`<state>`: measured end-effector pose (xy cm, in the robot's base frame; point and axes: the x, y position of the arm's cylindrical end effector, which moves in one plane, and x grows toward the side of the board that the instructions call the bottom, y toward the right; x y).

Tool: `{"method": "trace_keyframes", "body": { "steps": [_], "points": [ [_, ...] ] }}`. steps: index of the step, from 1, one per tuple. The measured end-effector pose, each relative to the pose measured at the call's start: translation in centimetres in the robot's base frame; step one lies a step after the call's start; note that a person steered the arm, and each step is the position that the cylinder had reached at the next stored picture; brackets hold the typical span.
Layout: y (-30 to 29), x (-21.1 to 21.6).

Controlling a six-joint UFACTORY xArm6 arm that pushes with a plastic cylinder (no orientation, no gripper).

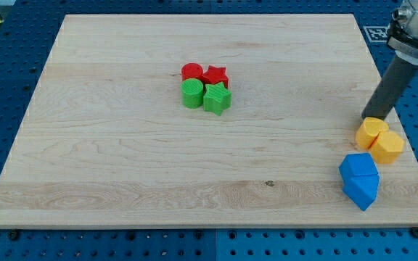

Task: Push the yellow heart away from the yellow hexagon

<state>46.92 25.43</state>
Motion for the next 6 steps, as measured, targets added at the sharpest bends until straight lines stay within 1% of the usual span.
{"method": "trace_keyframes", "body": {
  "steps": [2,3,4,5,6],
  "points": [
    [3.0,1.9],
    [3.0,4.6],
    [3.1,6.4],
    [4.8,6.6],
    [3.0,4.4]
  ]
}}
